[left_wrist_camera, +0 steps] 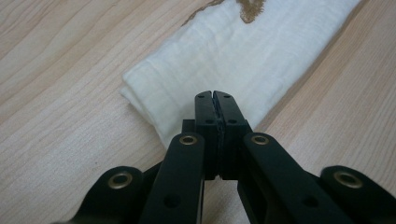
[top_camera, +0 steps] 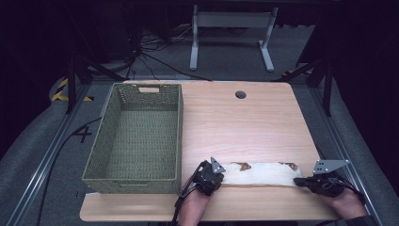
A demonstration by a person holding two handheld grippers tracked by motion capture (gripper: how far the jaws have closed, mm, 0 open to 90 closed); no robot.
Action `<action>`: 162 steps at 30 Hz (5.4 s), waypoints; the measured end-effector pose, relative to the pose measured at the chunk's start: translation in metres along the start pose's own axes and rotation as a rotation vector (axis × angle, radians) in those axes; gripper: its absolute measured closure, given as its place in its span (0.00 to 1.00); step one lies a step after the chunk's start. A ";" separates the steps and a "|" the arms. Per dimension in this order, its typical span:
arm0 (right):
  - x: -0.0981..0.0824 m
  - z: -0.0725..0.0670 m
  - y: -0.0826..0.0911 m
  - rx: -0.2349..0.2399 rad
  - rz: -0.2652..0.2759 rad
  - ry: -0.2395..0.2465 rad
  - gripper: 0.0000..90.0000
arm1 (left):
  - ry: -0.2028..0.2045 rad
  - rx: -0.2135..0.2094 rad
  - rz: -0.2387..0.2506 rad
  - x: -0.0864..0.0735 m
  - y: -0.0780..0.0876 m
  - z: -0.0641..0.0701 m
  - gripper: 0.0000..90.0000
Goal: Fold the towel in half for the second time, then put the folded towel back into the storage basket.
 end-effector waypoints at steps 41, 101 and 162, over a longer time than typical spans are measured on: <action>0.043 -0.041 -0.035 0.121 0.030 0.084 1.00 | -0.094 -0.043 -0.044 0.063 -0.057 -0.012 0.99; 0.127 -0.007 -0.104 0.164 0.099 0.087 1.00 | -0.057 -0.163 -0.001 0.009 -0.023 0.048 0.99; 0.094 -0.102 -0.084 0.309 0.063 0.445 0.33 | -0.133 -0.055 -0.035 0.040 -0.015 -0.010 0.41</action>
Point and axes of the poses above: each handheld gripper's, and its own axes: y roughly backward along the jaws, x roughly out of its top, z roughly to its right, the point moved 9 cm from there along -y, roughly forward along the jaws, and after that the axes turned 2 degrees about -x, right-handed, at the moved point
